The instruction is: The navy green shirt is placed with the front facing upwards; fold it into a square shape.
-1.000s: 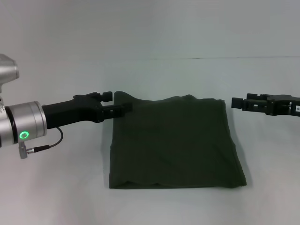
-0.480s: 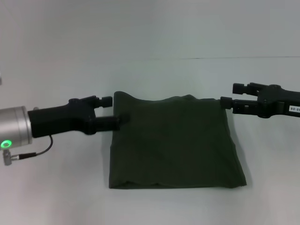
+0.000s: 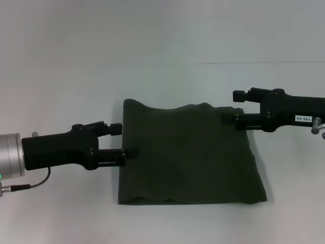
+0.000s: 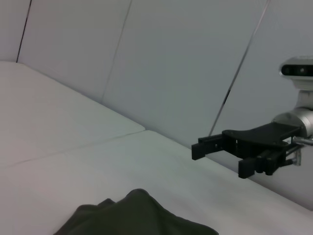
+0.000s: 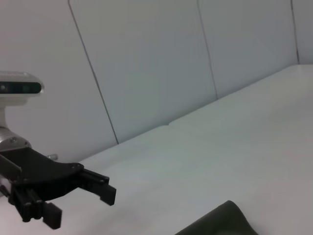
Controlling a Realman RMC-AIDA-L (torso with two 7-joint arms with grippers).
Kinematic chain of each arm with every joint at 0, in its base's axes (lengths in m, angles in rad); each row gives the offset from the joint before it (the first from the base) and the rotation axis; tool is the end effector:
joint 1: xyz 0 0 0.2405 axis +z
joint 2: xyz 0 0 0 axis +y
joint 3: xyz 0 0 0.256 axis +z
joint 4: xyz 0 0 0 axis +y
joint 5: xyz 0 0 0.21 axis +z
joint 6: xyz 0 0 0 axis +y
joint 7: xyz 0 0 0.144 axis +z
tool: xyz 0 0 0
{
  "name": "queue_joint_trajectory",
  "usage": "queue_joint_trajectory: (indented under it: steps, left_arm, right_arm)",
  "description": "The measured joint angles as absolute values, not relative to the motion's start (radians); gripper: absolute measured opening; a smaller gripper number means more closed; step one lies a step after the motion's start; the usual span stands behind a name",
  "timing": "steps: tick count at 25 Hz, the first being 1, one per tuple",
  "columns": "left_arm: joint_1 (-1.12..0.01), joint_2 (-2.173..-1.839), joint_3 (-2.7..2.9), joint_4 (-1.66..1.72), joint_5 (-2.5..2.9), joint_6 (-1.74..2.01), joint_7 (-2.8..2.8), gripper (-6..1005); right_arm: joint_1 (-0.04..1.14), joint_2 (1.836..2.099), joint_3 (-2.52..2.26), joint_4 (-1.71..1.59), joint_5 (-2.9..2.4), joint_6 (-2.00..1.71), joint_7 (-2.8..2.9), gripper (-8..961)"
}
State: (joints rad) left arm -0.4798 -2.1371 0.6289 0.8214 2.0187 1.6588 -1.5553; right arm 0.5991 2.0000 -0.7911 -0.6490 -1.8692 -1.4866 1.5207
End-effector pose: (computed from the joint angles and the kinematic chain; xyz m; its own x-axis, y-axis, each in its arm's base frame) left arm -0.2534 0.3175 0.0122 0.7159 0.4210 0.5570 0.5458 -0.8350 -0.0703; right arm 0.2403 0.3675 0.0254 0.7695 -0.3560 -0.5301 -0.4994 -0.8529 -0.1522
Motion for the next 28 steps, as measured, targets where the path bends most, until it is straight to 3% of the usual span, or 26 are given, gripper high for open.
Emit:
queue_joint_trajectory:
  steps: [28]
  left_arm:
    - [-0.489,-2.126,0.629,0.822,2.059,1.664,-1.563,907]
  right_arm:
    - [0.560,2.031,-0.801,-0.636,-1.907,-1.481,1.519,907]
